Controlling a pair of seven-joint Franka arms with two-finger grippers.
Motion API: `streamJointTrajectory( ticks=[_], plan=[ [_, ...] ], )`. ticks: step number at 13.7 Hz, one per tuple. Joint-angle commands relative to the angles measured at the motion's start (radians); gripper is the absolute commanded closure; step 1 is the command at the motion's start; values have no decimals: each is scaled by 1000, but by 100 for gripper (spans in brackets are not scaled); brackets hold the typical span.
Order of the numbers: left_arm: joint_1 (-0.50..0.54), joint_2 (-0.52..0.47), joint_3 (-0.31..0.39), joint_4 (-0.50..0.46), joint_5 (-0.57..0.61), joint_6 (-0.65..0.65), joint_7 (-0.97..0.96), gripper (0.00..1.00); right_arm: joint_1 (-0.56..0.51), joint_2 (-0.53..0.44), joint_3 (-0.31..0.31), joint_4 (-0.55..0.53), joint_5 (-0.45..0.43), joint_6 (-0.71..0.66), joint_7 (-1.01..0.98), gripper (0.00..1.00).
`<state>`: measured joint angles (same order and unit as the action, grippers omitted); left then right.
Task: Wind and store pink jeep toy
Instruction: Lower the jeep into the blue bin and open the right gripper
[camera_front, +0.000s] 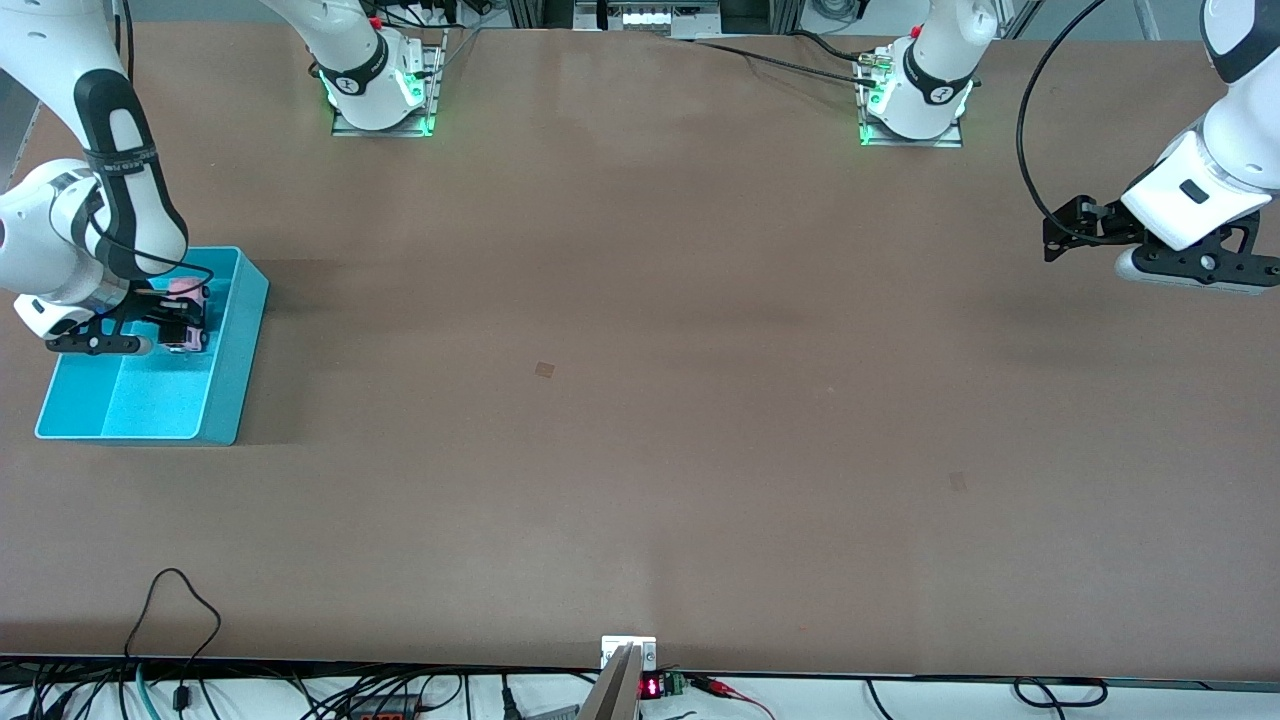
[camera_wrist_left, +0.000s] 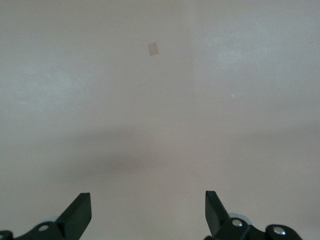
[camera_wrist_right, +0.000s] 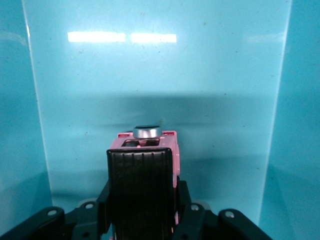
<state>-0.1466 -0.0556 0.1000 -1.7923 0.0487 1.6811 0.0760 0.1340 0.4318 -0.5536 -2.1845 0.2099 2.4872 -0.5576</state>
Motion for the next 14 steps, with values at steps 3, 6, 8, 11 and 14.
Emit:
streamJointTrajectory(
  ticks=[3,6,8,11,14],
  plan=[
    [-11,14,7,31,-9,-24,-8,0,6,-13,8,38,36,-22,-31,0],
    [-13,14,7,31,-9,-24,-10,0,32,-36,6,121,36,-120,-33,0],
    [-13,14,7,31,-9,-24,-8,0,32,-67,7,173,36,-207,-54,0],
    [-13,14,7,31,-9,-23,-10,0,68,-113,6,239,33,-269,-82,0],
    [-13,14,7,31,-9,-23,-10,0,87,-125,6,348,32,-393,-70,0]
  ],
)
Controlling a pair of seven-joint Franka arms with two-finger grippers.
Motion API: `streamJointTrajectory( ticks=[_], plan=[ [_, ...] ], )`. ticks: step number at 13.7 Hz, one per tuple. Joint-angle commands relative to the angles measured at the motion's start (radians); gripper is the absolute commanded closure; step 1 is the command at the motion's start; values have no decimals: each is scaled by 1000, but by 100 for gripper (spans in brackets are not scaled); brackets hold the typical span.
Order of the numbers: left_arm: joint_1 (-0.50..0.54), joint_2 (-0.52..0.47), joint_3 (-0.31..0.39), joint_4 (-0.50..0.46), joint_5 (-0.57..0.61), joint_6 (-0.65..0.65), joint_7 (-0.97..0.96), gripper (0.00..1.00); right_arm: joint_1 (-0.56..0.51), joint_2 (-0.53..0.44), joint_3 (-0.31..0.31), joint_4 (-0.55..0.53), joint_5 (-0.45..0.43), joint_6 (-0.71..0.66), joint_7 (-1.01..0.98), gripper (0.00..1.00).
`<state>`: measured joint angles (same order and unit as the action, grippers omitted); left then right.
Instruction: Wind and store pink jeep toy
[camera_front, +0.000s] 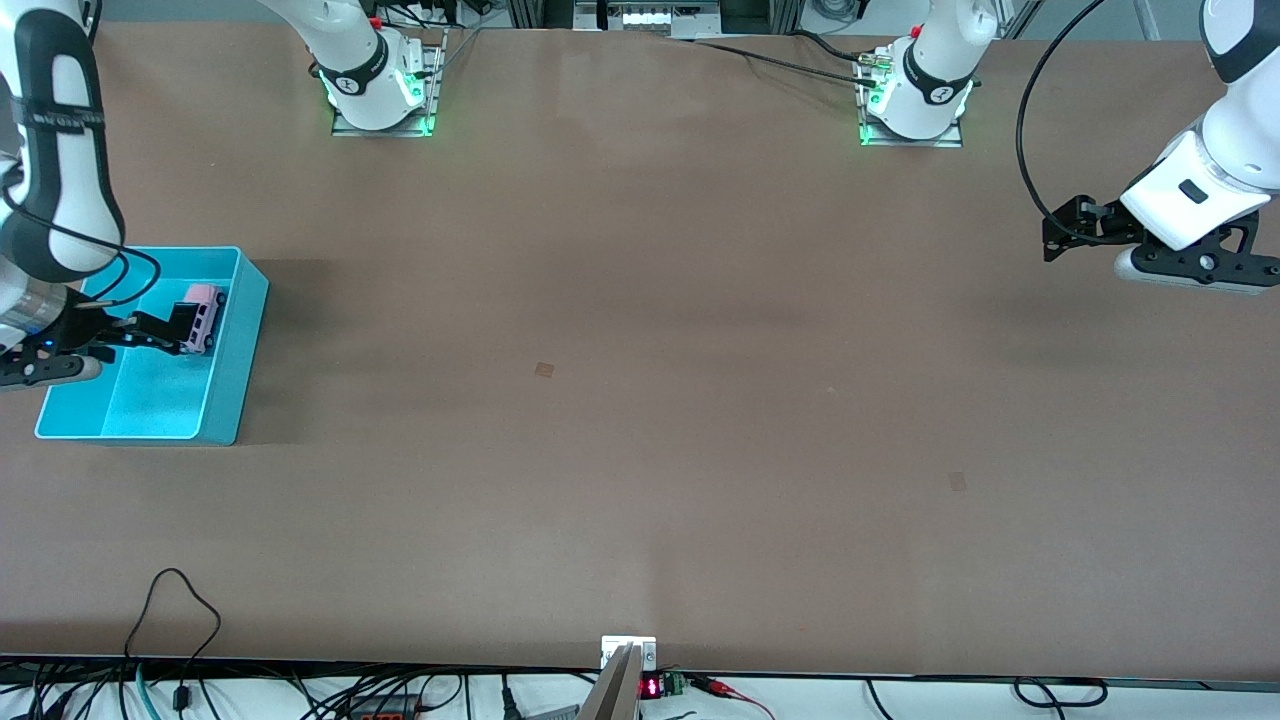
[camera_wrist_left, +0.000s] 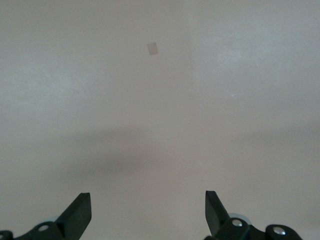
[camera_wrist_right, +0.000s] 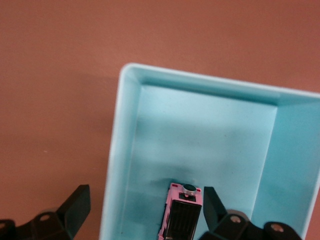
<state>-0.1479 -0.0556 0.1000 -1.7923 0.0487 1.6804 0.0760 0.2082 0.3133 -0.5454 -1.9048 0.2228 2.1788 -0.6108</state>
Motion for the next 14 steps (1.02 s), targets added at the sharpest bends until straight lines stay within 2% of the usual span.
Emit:
streamJointTrajectory(
  ticks=[1,4,6,9,11,12,14],
  plan=[
    [-12,14,7,31,-9,-22,-12,0,26,-7,-2,110,20,-140,-12,0],
    [-12,14,7,31,-9,-24,-12,0,53,-14,-1,182,21,-175,-9,0],
    [-10,14,7,31,-9,-25,-12,0,62,-48,1,182,24,-180,-12,0],
    [-10,14,7,30,-10,-25,-10,0,56,-118,57,179,24,-214,5,0],
    [-10,14,7,31,-10,-27,-10,0,45,-157,94,182,15,-264,142,0],
    [-10,16,7,31,-10,-24,-12,0,13,-178,146,182,1,-278,207,0],
    [-12,16,7,31,-10,-25,-12,0,-121,-223,323,184,-61,-306,271,0]
  ],
)
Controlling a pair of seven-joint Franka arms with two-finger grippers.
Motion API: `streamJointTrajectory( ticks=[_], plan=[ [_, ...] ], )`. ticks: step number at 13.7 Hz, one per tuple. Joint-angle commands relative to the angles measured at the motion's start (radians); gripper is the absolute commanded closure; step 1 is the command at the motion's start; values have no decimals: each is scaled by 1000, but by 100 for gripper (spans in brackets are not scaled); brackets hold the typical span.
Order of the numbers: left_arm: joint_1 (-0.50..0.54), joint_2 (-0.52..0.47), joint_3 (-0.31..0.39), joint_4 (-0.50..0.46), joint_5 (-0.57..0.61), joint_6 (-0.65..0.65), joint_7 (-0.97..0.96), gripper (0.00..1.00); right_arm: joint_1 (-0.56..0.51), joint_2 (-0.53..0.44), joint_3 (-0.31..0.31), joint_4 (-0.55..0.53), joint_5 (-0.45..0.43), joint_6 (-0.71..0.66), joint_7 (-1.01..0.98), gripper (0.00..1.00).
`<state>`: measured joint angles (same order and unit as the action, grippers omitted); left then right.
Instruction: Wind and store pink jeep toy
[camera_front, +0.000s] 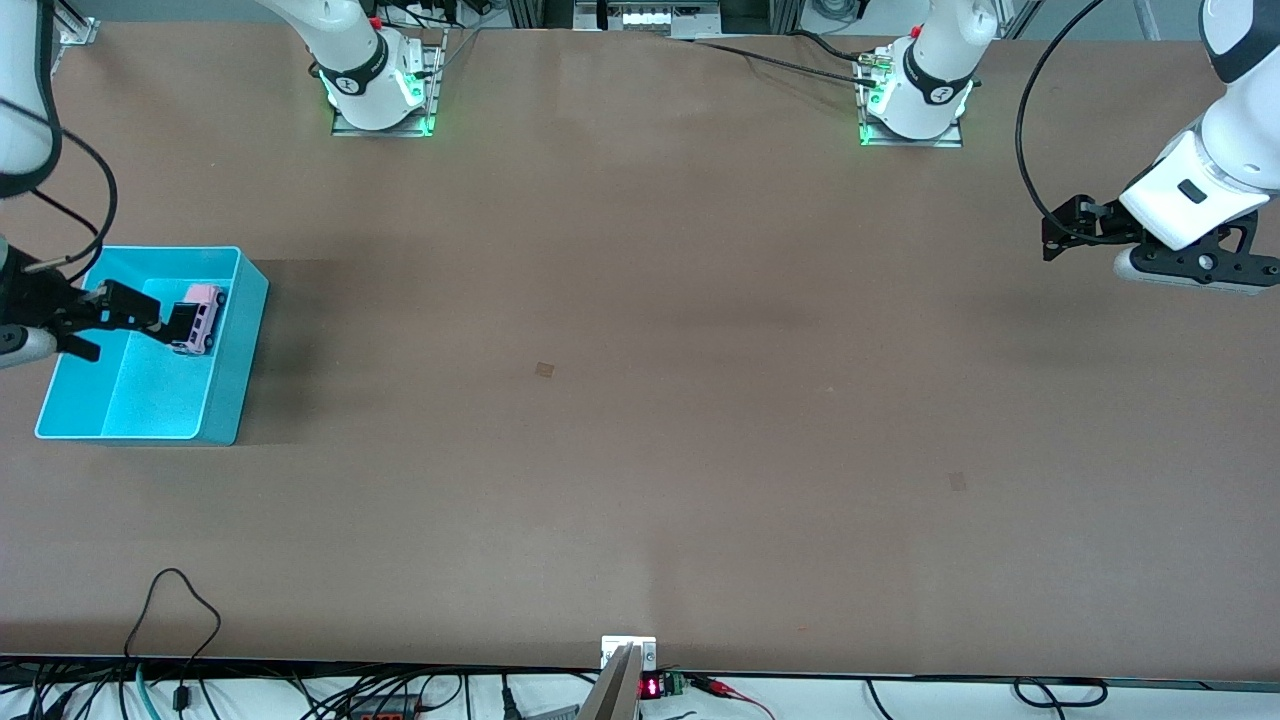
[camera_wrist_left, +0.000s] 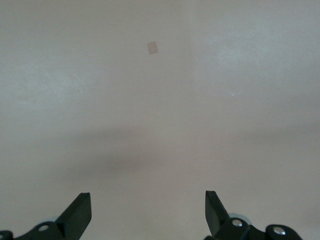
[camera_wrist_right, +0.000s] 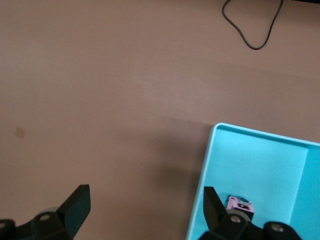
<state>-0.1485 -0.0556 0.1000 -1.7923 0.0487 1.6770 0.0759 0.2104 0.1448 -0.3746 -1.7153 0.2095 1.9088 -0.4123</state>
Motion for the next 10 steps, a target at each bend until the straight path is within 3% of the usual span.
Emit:
streamJointTrajectory(
  ticks=[1,2,4,7,10],
  plan=[
    [-11,14,7,31,-10,-22,-11,0,-188,-82,246,-7,-70,-65,134,0],
    [-11,16,7,31,-10,-22,-10,0,-215,-105,299,-6,-79,-101,217,0],
    [-11,16,7,31,-9,-22,-1,0,-212,-149,334,-6,-110,-160,340,0],
    [-13,14,6,31,-10,-23,-1,0,-191,-200,362,-10,-116,-217,456,0],
    [-13,14,7,31,-10,-23,1,0,-128,-218,367,-14,-177,-228,532,0]
  ],
)
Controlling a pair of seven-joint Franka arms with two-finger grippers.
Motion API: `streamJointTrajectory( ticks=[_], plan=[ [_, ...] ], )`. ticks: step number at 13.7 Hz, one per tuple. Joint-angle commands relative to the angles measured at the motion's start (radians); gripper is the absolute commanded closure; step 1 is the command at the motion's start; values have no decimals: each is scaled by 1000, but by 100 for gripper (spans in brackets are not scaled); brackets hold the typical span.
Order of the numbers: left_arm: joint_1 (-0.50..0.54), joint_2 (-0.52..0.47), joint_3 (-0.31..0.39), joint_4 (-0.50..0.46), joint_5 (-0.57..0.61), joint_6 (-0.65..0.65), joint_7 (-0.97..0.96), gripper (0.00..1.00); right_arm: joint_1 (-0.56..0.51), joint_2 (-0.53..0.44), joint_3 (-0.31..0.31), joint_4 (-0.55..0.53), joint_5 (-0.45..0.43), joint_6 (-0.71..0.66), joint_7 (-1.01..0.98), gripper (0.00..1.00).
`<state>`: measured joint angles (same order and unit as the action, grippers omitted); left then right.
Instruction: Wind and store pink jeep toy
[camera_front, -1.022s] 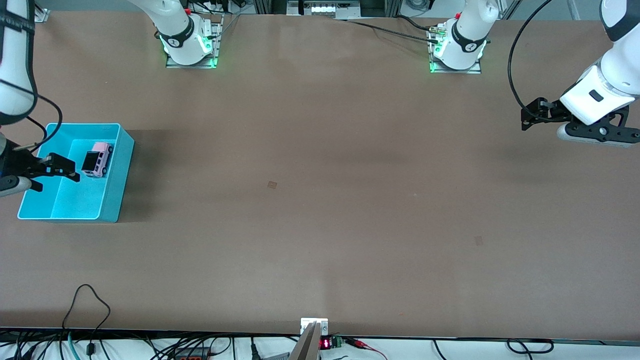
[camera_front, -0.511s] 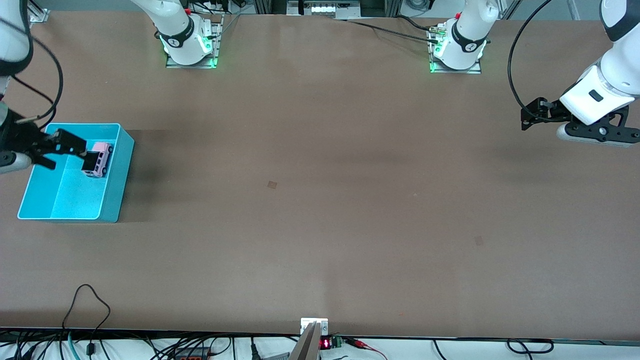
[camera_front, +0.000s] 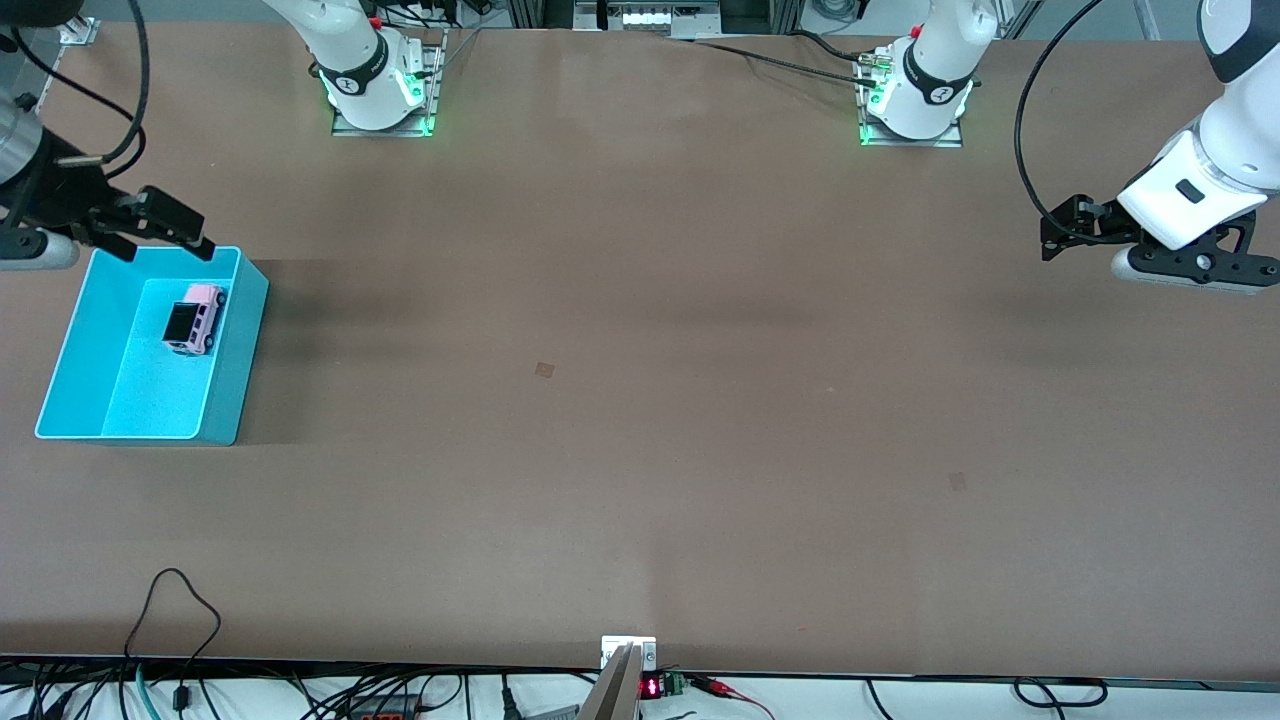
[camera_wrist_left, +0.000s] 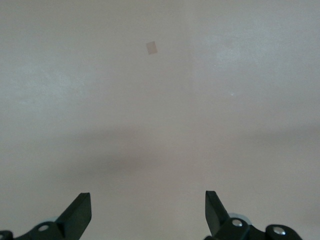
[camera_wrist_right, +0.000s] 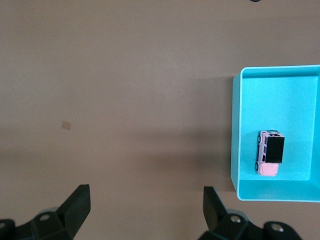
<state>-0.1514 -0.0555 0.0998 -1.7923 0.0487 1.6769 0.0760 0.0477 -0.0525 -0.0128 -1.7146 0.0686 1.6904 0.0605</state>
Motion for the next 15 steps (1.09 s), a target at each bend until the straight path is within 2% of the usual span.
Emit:
streamJointTrajectory(
  ticks=[1,3,5,15],
  plan=[
    [-10,14,8,31,-10,-23,1,0,44,-23,5,-16,-47,-9,74,0],
    [-8,14,8,31,-10,-23,1,0,37,-21,1,-17,-88,-8,46,0],
    [-8,14,8,31,-10,-23,1,0,21,-23,-9,-17,-87,-9,-23,0],
    [-8,14,8,31,-9,-23,-7,0,17,-17,-7,13,-76,-12,-21,0]
  ],
)
